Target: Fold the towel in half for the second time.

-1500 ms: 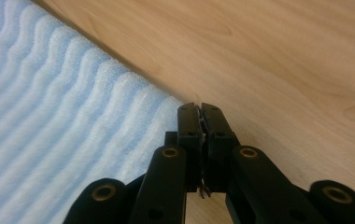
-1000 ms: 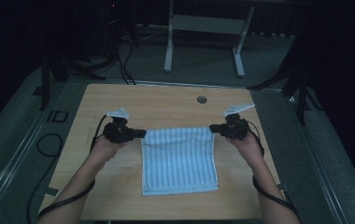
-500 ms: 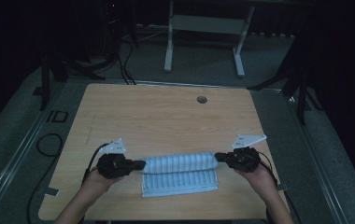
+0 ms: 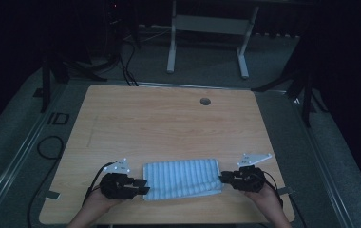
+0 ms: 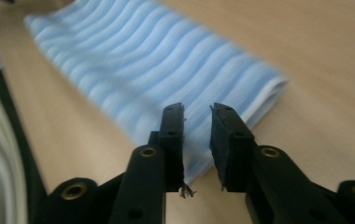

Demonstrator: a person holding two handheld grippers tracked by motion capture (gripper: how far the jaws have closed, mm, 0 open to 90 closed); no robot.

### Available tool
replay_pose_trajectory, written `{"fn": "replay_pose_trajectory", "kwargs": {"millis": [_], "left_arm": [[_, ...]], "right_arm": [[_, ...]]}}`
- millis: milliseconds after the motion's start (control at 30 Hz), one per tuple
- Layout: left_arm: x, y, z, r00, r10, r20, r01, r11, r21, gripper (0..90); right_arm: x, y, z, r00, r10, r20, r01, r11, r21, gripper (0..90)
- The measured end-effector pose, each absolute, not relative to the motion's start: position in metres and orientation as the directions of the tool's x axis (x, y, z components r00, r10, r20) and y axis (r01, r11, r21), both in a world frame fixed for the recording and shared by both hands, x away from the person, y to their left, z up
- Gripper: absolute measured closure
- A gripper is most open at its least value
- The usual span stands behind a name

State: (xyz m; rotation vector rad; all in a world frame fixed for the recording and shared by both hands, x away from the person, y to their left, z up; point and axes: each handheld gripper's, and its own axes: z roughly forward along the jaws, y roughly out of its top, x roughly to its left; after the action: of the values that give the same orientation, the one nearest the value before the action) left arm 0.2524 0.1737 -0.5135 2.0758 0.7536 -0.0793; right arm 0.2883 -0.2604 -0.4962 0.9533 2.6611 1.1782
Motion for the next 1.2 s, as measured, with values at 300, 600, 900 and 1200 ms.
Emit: {"fn": "replay_pose_trajectory", "kwargs": {"millis": [300,600,900,1200], "left_arm": [[0.273,0.163,-0.520,0.808,0.488,-0.330,0.548,-0.419,0.724,53.9],[0.302,0.156,-0.549,0.782,0.524,-0.338,0.590,-0.445,0.674,52.9],[0.317,0.155,-0.550,0.774,0.555,-0.306,0.588,-0.448,0.674,54.0],[0.353,0.165,-0.549,0.749,0.588,-0.304,0.611,-0.437,0.660,54.1]], "right_arm": [[0.303,-0.240,-0.496,-0.825,0.543,0.156,0.479,0.527,0.701,67.2],[0.328,-0.225,-0.525,-0.831,0.546,0.104,0.460,0.571,0.680,64.2],[0.345,-0.217,-0.538,-0.823,0.565,0.062,0.468,0.612,0.638,64.5],[0.380,-0.203,-0.538,-0.808,0.587,0.055,0.481,0.603,0.637,65.3]]}}
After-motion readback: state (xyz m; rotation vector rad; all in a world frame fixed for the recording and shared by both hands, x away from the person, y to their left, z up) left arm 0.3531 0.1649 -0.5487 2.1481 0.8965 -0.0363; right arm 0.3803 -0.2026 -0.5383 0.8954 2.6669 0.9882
